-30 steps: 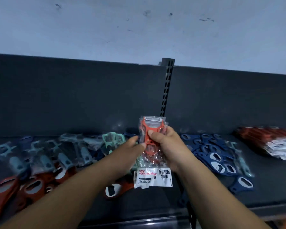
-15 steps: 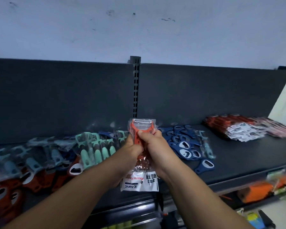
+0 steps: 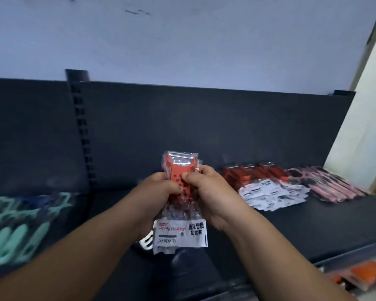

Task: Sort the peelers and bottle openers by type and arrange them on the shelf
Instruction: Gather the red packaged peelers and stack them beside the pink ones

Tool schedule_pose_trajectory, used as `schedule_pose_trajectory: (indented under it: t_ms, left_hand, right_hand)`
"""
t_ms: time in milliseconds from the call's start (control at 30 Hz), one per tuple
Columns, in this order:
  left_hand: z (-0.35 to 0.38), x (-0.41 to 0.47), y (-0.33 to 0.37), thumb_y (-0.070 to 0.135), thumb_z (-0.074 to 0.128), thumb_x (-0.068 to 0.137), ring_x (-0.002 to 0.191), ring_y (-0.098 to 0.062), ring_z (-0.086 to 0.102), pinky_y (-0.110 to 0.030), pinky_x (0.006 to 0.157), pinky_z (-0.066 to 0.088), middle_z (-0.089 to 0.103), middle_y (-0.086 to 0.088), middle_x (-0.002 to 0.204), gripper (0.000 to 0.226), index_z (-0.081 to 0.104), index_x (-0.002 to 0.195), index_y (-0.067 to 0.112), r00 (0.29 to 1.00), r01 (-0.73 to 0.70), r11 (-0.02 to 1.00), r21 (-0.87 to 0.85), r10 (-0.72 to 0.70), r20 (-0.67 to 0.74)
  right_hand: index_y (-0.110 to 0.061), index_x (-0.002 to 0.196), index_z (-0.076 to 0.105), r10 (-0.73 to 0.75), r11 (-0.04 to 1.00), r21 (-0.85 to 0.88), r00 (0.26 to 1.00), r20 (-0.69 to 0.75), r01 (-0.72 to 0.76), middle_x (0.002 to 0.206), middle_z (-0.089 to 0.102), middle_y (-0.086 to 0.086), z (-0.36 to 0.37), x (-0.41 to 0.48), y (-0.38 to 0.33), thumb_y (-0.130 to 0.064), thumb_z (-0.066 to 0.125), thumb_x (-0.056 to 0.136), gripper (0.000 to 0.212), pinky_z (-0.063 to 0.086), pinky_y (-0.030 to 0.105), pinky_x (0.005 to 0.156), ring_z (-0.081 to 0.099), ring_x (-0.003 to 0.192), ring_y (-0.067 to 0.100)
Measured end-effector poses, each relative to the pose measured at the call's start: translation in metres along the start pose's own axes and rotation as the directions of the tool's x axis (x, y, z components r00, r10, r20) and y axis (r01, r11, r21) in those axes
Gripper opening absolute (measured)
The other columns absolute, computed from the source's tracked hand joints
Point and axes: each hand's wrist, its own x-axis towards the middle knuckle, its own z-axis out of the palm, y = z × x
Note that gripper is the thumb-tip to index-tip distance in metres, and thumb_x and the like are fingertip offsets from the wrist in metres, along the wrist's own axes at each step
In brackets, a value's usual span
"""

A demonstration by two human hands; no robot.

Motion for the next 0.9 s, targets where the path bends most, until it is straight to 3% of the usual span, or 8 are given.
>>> schedule_pose_trajectory:
  t_ms: [167,300,400,533,733,900]
  left_hand:
    - [0.074,0.045,0.004,-0.003,0.050,0.088,0.057,-0.022,0.069,-0.031,0.053,0.054,0.070,-0.010,0.065,0.016,0.060,0.091,0.009,1.000,-0.010,0.998,-0.070,0.010,-0.001]
    - [0.119,0.069,0.004,-0.002,0.052,0.088,0.064,-0.023,0.071,-0.033,0.059,0.055,0.072,-0.011,0.072,0.017,0.061,0.099,0.008,1.000,-0.023,0.997,-0.068,0.025,0.016]
    - [0.141,0.082,0.004,0.000,0.056,0.087,0.067,-0.023,0.072,-0.031,0.059,0.056,0.073,-0.011,0.076,0.019,0.061,0.104,0.008,0.999,-0.023,0.999,-0.037,0.023,0.027]
    - [0.159,0.094,0.005,0.002,0.057,0.087,0.076,-0.025,0.072,-0.035,0.069,0.056,0.075,-0.012,0.083,0.019,0.063,0.104,0.009,0.998,-0.005,1.000,0.015,0.004,0.061]
    - [0.169,0.106,0.004,0.004,0.057,0.086,0.082,-0.024,0.072,-0.039,0.080,0.056,0.075,-0.009,0.083,0.016,0.068,0.095,0.010,0.998,-0.021,0.999,0.037,0.019,0.059]
    - [0.166,0.112,0.005,0.010,0.058,0.086,0.084,-0.027,0.071,-0.040,0.083,0.055,0.075,-0.013,0.091,0.019,0.070,0.100,0.005,0.998,0.020,1.000,0.019,-0.021,0.055]
  right_hand:
    - [-0.009,0.114,0.051,-0.013,0.998,-0.056,0.999,-0.050,0.010,0.090,0.069,0.015,-0.079,0.011,-0.031,-0.007,0.060,0.089,0.026,0.059,0.037,0.064,0.069,0.072,0.023]
    - [-0.010,0.112,0.051,-0.035,0.994,-0.104,0.996,-0.080,0.026,0.091,0.068,0.015,-0.122,0.014,-0.050,-0.004,0.062,0.085,0.029,0.059,0.041,0.069,0.069,0.075,0.025]
    - [-0.007,0.111,0.051,-0.013,0.998,-0.063,0.996,-0.091,0.008,0.086,0.067,0.015,-0.146,0.017,-0.060,0.001,0.061,0.084,0.029,0.059,0.039,0.063,0.068,0.066,0.024]
    - [-0.004,0.107,0.052,0.020,1.000,0.008,0.994,-0.104,-0.020,0.083,0.065,0.017,-0.167,0.021,-0.066,0.005,0.059,0.083,0.026,0.058,0.046,0.064,0.066,0.064,0.026]
    - [-0.007,0.096,0.051,0.036,0.998,0.049,0.994,-0.107,-0.031,0.072,0.064,0.014,-0.182,0.030,-0.070,0.007,0.059,0.083,0.021,0.056,0.035,0.050,0.065,0.051,0.020]
    - [-0.007,0.092,0.053,0.039,0.999,-0.023,0.995,-0.091,-0.041,0.071,0.066,0.013,-0.183,0.038,-0.068,0.002,0.062,0.085,0.015,0.059,0.040,0.062,0.067,0.059,0.023]
